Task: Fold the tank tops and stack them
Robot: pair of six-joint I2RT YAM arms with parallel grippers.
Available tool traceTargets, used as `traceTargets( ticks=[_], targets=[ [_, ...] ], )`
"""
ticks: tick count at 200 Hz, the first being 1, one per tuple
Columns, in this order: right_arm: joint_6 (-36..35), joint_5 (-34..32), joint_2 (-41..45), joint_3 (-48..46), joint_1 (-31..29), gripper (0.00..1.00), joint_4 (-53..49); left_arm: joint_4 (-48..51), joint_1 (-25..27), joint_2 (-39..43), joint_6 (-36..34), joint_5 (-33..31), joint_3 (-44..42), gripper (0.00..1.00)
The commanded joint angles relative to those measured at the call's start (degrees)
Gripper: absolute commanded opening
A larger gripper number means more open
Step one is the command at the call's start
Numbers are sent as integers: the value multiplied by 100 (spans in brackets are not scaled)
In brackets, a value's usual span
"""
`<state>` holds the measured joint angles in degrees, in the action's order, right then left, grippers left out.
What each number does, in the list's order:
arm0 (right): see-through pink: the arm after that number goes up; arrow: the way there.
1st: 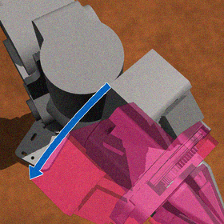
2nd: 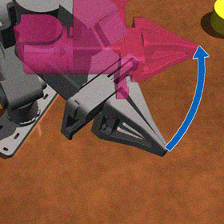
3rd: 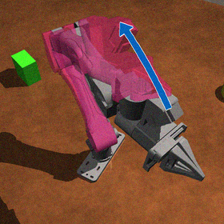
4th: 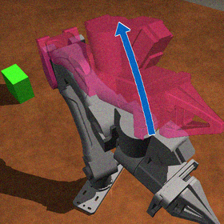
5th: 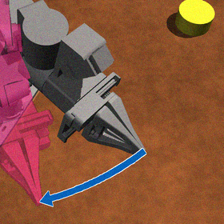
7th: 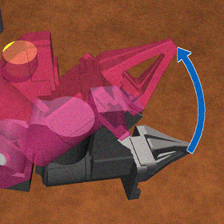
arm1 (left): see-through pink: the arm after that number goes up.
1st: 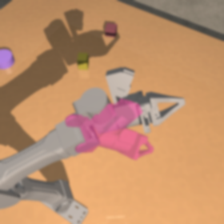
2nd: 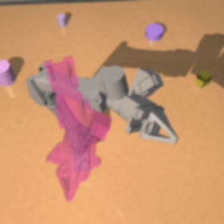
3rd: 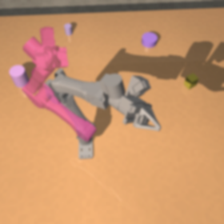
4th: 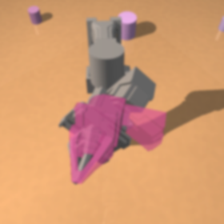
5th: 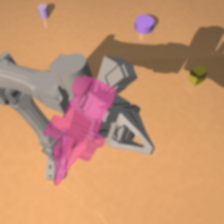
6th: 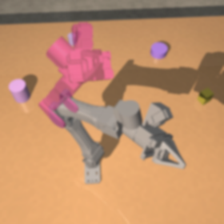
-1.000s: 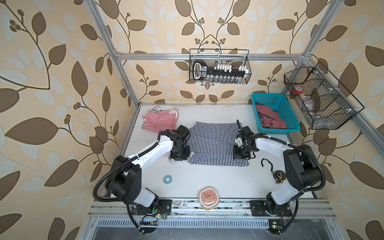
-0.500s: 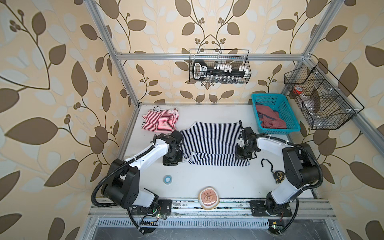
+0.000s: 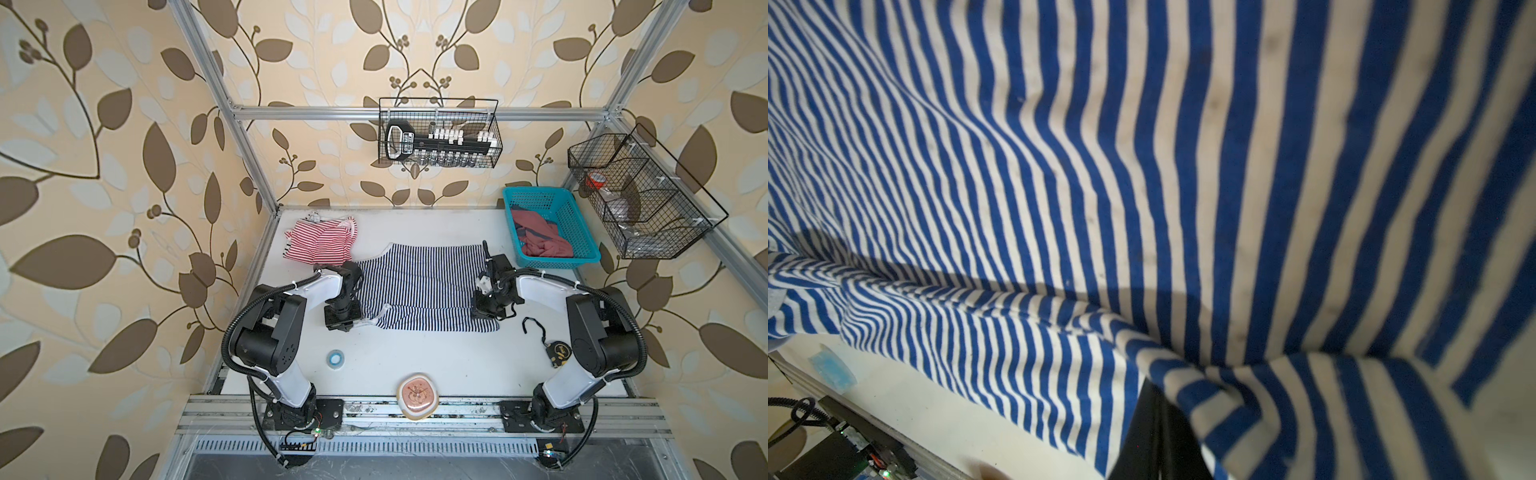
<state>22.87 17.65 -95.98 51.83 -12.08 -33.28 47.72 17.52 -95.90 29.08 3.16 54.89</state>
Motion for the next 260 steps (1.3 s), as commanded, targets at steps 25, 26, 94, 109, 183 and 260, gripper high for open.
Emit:
traceTargets(
  ticks=[25, 26, 94, 109, 183, 260],
  targets=[
    [-116, -565, -88, -327, 92, 6, -153, 110, -197, -157, 58, -537, 188, 5],
    [-116, -565, -88, -327, 92, 6, -153, 112, -201, -161, 56, -545, 188, 5],
    [-179, -640, -41, -492, 165, 6, -188, 300, -520, -230, -118, -786, 243, 5],
    [-191, -665, -36, -499, 180, 6, -214, 389, -572, -229, -137, -897, 296, 6],
    [-250, -741, 1, -544, 216, 7, -302, 728, -905, -171, -237, -1425, 565, 10],
    [-275, -680, 112, -549, 228, 7, -336, 651, -968, 487, -304, -316, 644, 35]
  ],
)
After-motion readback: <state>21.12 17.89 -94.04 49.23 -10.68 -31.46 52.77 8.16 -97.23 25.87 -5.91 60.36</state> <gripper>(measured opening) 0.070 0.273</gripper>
